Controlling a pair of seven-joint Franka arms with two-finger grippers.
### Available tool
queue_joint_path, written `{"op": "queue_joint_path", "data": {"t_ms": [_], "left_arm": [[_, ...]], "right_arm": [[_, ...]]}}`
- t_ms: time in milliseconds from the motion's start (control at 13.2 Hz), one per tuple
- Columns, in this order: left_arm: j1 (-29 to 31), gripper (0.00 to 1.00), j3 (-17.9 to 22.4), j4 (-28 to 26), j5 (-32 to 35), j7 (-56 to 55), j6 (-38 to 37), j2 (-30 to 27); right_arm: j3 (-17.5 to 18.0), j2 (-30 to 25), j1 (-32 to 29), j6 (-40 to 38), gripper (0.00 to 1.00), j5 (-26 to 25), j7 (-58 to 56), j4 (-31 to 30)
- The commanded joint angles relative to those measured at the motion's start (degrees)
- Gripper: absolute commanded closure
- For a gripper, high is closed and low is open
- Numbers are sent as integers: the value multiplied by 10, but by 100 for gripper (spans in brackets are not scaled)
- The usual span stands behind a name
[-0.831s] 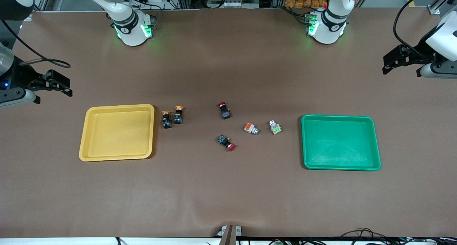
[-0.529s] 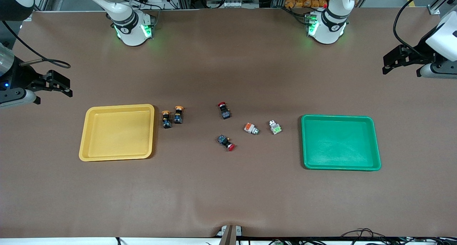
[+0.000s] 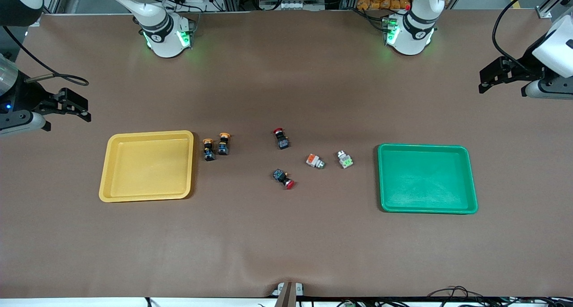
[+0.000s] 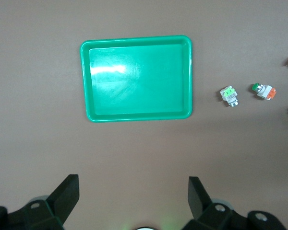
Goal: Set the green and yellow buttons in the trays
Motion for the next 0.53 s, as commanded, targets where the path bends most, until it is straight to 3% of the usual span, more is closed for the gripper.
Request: {"op": "queue_joint_path", "data": {"t_ms": [0,453], "left_arm": [[0,0,-3,8,-1,-20,-10,4],[1,0,-3,8,-2,-25,-10,9]], "right_arm": [[5,-12,-12,-19,0,4,-18,1],[6,-18,-11,-23,0,5,-10,-10]]}}
